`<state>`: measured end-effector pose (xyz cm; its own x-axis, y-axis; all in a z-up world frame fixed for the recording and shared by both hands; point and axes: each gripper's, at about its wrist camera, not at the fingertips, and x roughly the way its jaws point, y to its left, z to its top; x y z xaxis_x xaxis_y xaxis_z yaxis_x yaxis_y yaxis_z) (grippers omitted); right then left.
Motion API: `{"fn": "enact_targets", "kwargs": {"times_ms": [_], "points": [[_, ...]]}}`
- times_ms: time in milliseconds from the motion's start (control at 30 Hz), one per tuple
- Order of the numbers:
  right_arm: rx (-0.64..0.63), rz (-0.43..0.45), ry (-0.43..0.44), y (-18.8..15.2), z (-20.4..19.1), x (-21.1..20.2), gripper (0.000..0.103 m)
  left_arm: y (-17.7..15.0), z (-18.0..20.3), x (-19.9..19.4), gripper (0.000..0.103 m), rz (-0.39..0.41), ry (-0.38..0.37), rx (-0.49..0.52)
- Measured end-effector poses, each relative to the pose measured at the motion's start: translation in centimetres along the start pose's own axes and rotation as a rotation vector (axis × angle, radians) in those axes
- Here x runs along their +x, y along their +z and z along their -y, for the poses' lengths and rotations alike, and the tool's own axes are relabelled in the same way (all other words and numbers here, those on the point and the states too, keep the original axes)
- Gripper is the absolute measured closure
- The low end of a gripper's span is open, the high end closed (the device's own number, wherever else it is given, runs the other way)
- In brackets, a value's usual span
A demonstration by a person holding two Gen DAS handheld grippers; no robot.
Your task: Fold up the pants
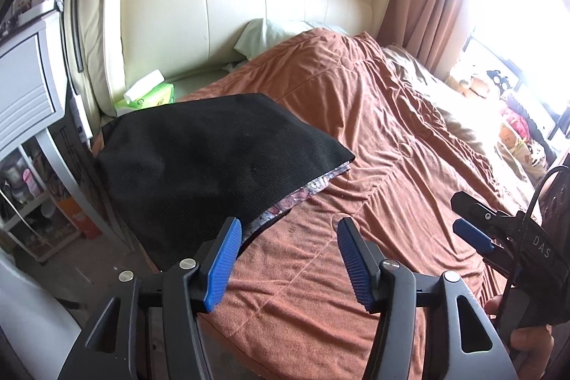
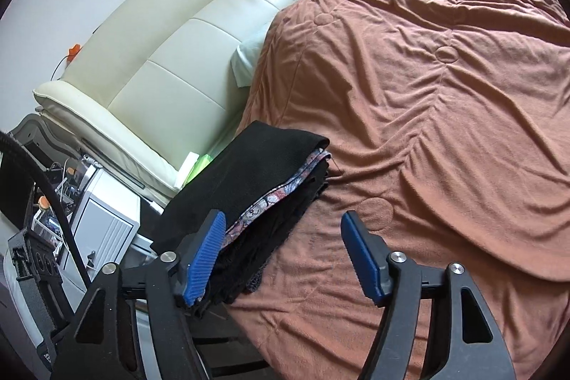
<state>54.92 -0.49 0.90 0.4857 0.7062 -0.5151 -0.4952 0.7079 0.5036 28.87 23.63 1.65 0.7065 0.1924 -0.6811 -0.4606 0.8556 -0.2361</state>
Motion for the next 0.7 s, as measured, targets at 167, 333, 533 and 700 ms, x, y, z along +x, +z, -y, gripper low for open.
{"fn": "enact_targets", "kwargs": {"times_ms": [167, 333, 533, 700], "points": [[-0.034, 0.033, -0.029, -2.0, -0.8, -5.5, 0.03, -1.6, 1.9, -3.1, 0.017, 0.046, -0.022, 0.008], [-0.095, 0.069, -0.068, -3.9, -1.6, -10.8, 0.029, -2.7, 3.9, -6.2, 0.001, 0.096, -0.022, 0.068], [-0.138, 0.1, -0.125, -6.5, -2.4, -16.0, 0.022, -4.6, 5.3, -9.5, 0.001, 0.11, -0.038, 0.121], [-0.136, 0.13, -0.139, -8.8, -3.3, -19.7, 0.006, -6.5, 5.8, -12.0, 0.001, 0.112, -0.059, 0.157]]}}
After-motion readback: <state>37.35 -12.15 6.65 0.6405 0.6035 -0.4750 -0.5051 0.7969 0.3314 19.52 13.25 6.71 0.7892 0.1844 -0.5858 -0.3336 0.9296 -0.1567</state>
